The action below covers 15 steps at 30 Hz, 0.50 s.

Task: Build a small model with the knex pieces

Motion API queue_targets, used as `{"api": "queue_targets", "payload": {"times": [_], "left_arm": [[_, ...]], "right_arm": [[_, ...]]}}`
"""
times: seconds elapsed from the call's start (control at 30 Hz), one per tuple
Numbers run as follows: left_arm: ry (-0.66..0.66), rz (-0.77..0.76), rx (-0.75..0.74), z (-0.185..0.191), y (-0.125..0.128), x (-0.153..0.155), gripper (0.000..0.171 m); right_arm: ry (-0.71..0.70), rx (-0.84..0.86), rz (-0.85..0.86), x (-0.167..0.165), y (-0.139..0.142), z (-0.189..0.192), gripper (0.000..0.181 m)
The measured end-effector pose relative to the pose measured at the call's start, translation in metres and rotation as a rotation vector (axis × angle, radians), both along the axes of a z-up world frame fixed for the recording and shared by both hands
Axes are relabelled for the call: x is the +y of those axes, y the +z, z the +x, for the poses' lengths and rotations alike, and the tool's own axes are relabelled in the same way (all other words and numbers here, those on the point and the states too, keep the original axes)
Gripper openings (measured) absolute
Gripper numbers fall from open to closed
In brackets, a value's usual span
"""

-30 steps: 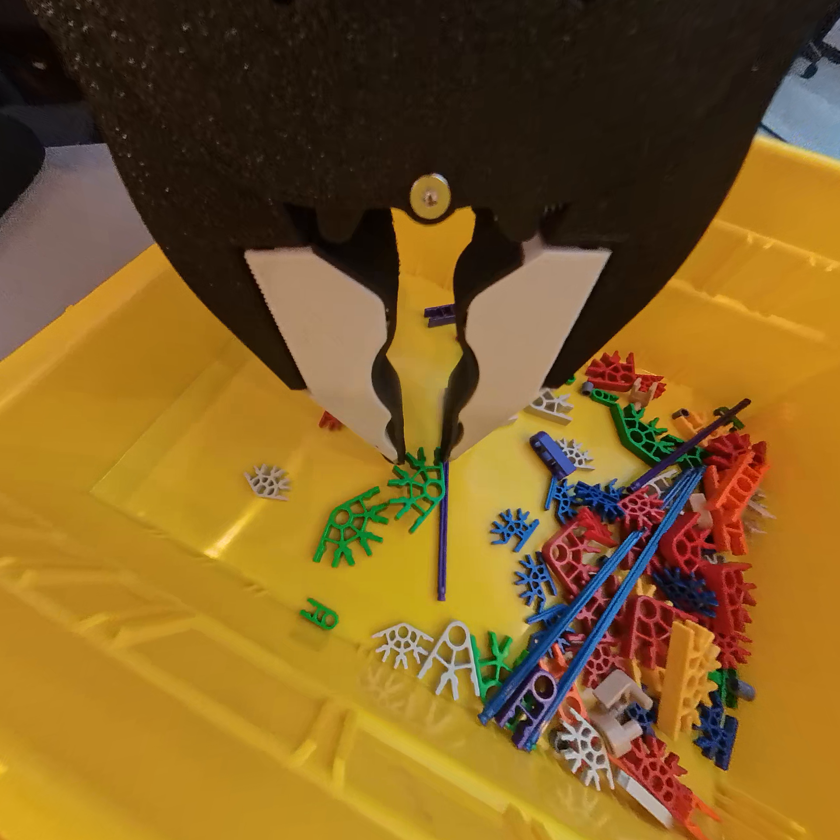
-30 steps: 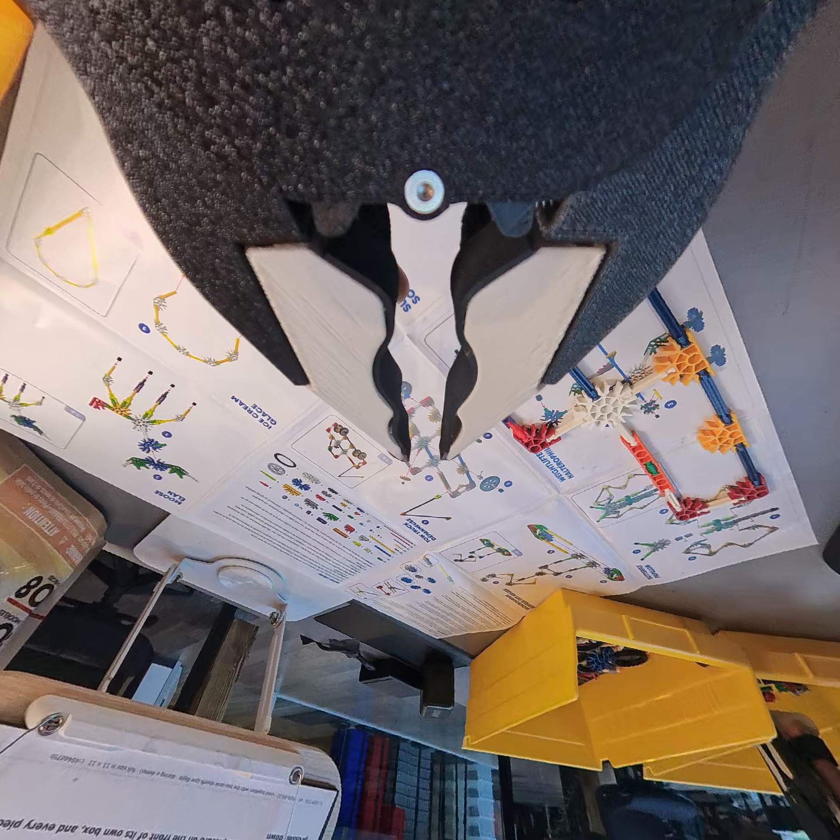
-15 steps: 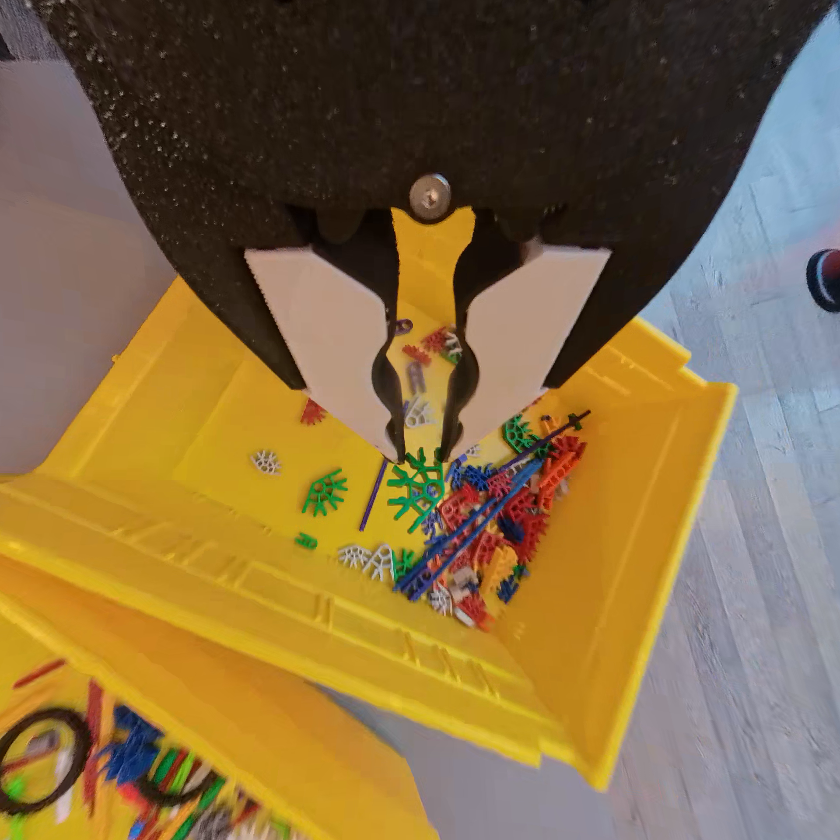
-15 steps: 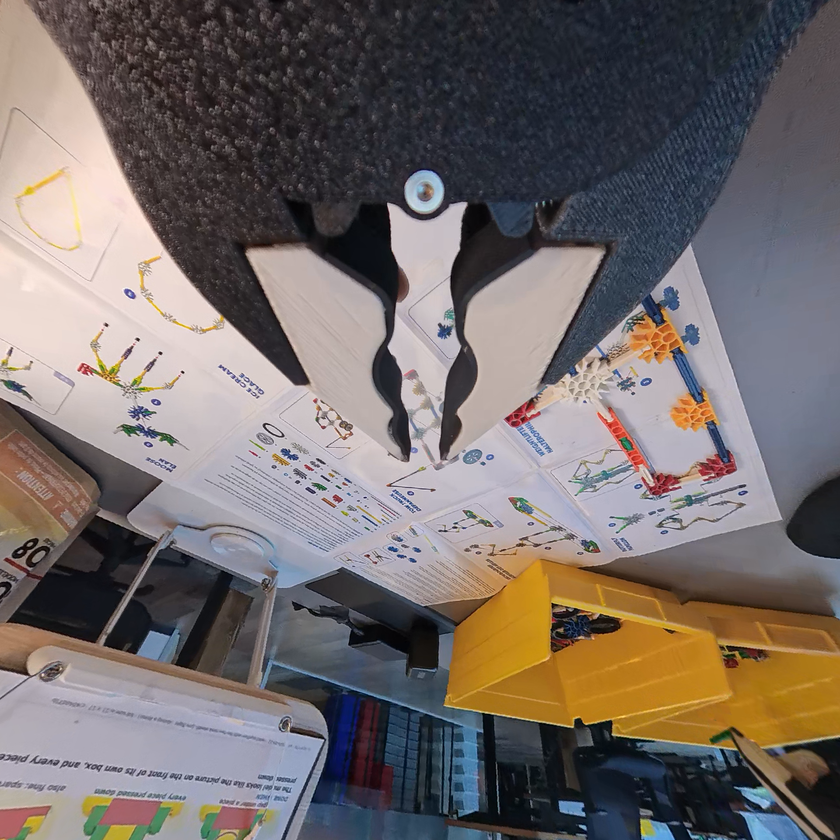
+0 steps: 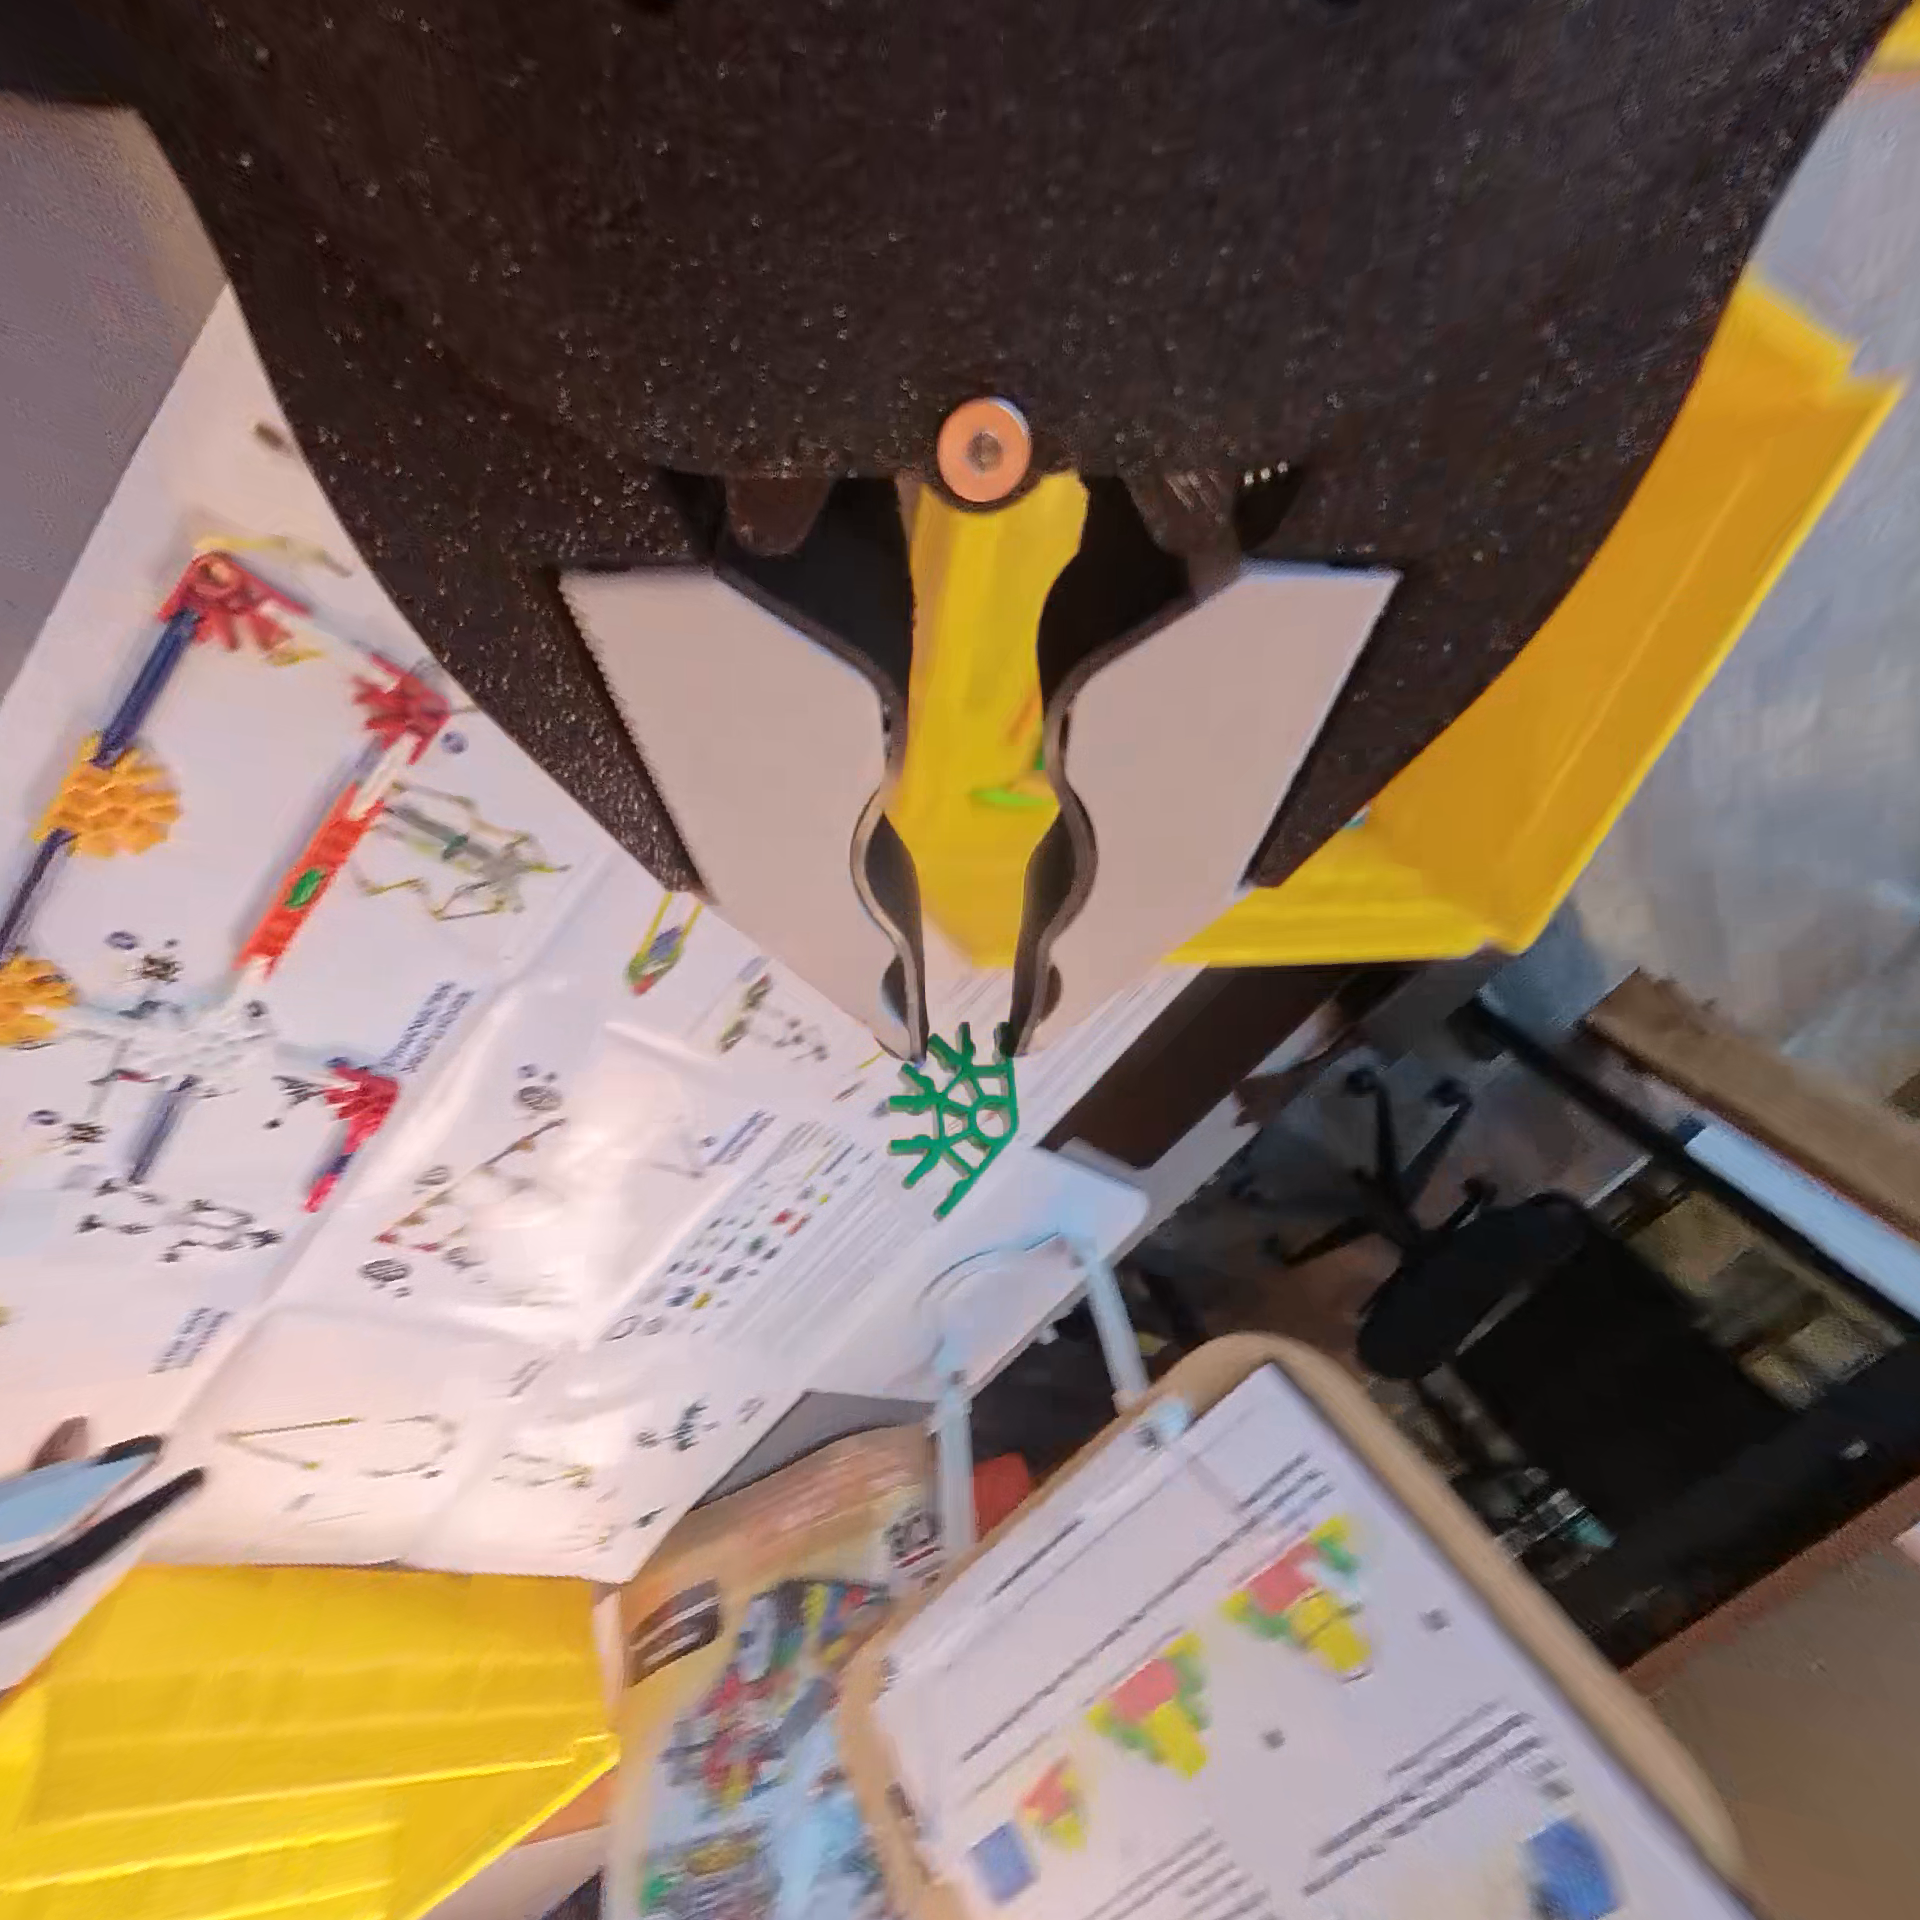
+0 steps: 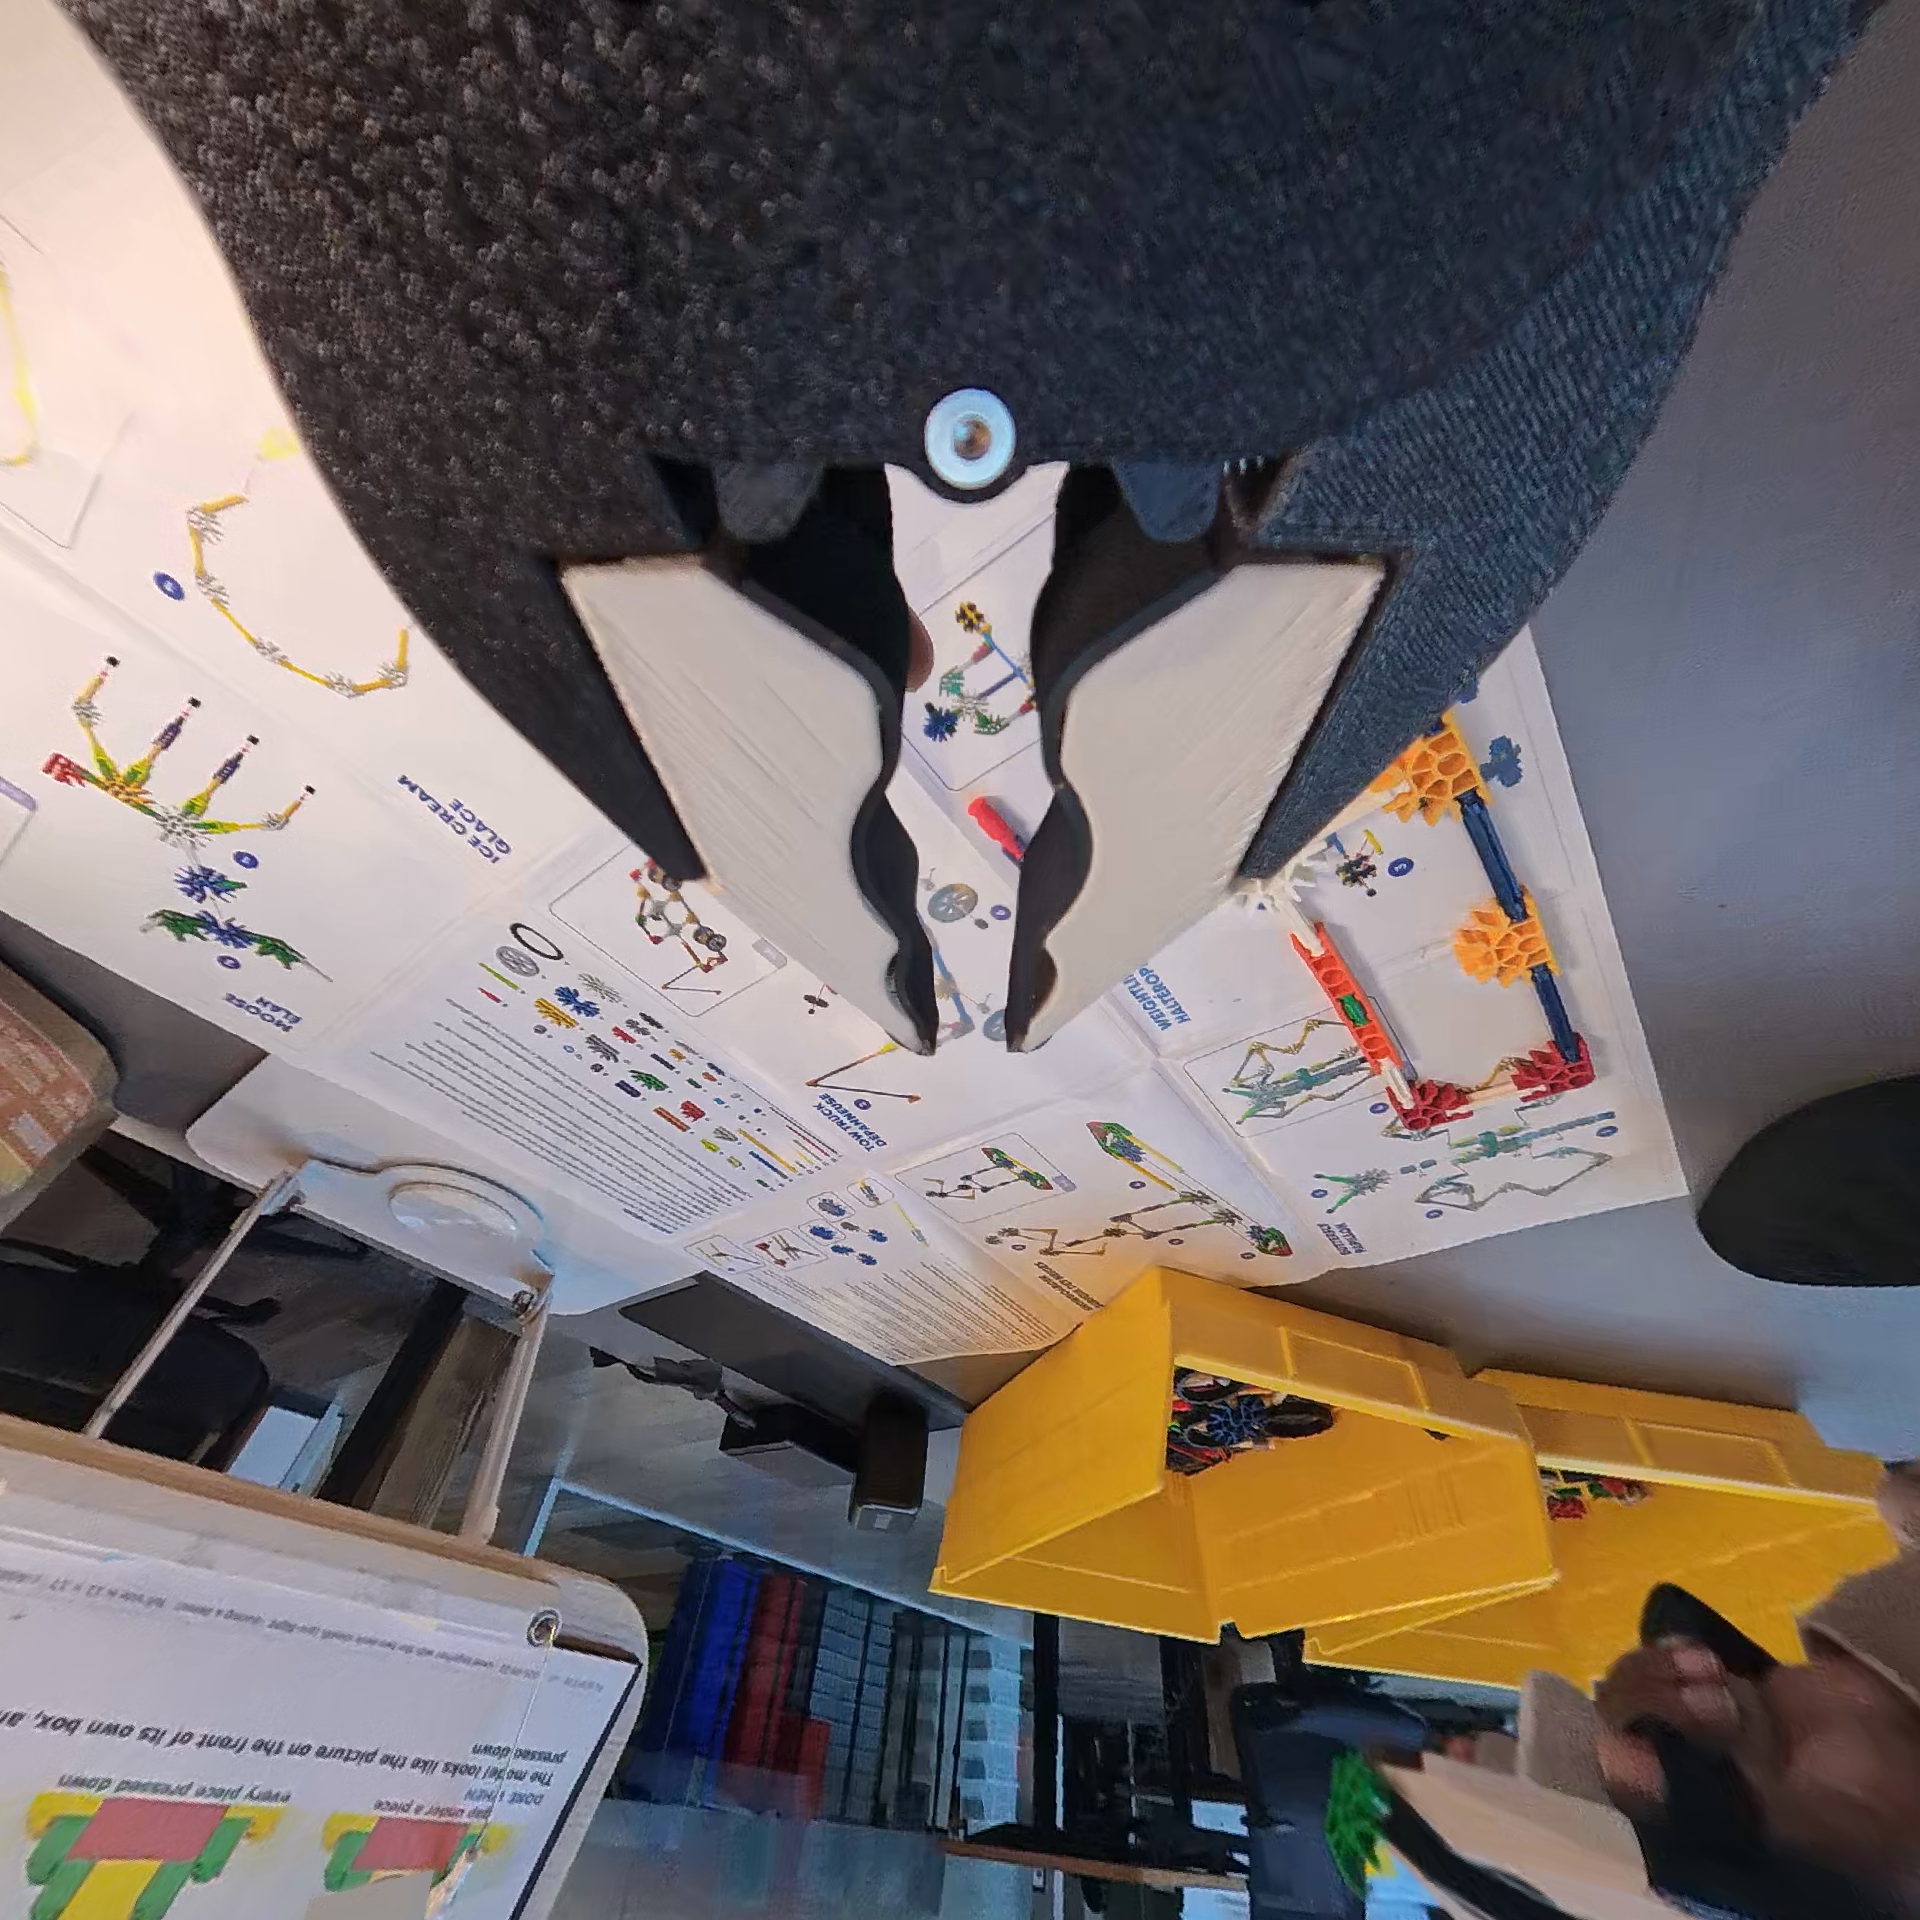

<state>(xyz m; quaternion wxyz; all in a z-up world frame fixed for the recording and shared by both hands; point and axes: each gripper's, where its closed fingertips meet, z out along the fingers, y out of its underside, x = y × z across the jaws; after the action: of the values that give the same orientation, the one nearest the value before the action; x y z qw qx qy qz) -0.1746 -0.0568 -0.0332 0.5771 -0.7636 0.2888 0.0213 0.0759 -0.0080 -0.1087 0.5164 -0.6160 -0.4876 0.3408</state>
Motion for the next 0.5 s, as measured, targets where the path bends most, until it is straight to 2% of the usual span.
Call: {"api": "queue_targets", "payload": {"times": [0.13, 0.23, 0.37, 0.5], "left_arm": [[-0.205, -0.009, 0.042, 0.112, -0.051, 0.021, 0.013], [-0.311, -0.035, 0.087, 0.167, -0.093, 0.018, 0.013], [-0.366, 0.0, 0.216, 0.193, -0.11, 0.003, 0.014], [-0.374, 0.046, 0.295, 0.201, -0.11, -0.002, 0.014]], "right_arm": [[0.022, -0.005, -0.132, -0.009, -0.009, -0.01, 0.018], [0.109, -0.018, -0.243, -0.028, -0.016, -0.021, 0.026], [0.159, -0.071, -0.349, -0.044, -0.033, -0.034, 0.036], [0.228, -0.047, -0.406, -0.059, -0.031, -0.049, 0.025]]}}
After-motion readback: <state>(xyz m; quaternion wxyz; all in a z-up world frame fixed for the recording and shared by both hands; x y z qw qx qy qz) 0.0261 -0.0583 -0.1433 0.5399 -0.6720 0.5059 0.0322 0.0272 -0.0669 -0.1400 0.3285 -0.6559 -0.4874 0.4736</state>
